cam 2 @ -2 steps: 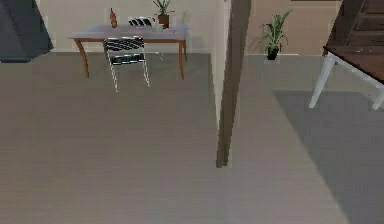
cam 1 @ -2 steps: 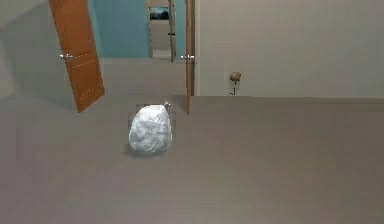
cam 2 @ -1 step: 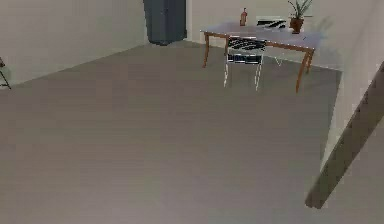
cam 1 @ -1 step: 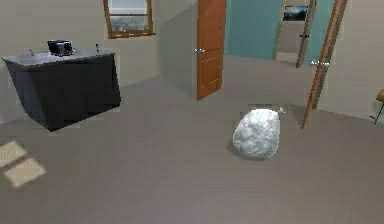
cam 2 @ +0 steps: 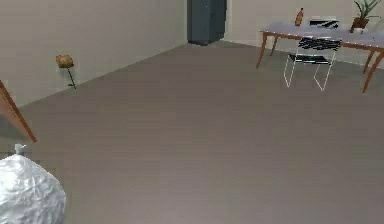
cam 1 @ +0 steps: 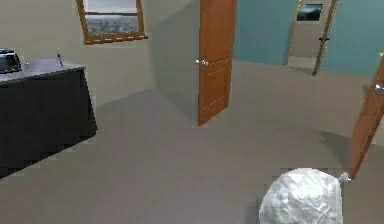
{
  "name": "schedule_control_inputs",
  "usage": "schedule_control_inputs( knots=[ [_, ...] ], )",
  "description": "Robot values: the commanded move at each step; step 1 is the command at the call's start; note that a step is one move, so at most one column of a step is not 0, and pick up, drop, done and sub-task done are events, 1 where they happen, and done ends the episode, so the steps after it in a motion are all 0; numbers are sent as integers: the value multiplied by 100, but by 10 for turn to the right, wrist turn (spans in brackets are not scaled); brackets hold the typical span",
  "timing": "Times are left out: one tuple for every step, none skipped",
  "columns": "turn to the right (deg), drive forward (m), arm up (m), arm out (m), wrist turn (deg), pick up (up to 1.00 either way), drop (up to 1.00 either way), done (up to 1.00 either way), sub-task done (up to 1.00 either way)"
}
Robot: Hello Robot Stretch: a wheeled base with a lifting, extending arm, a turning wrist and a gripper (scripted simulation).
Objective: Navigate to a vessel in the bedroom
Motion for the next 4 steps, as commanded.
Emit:
schedule_control_inputs(
  knots=[
    [-30, 0, 0, 0, 0, 0, 0, 0, 0],
    [0, 100, 0, 0, 0, 0, 0, 0, 0],
    [0, 5, 0, 0, 0, 0, 0, 0, 0],
    [240, 0, 0, 0, 0, 0, 0, 0, 0]
  ],
)
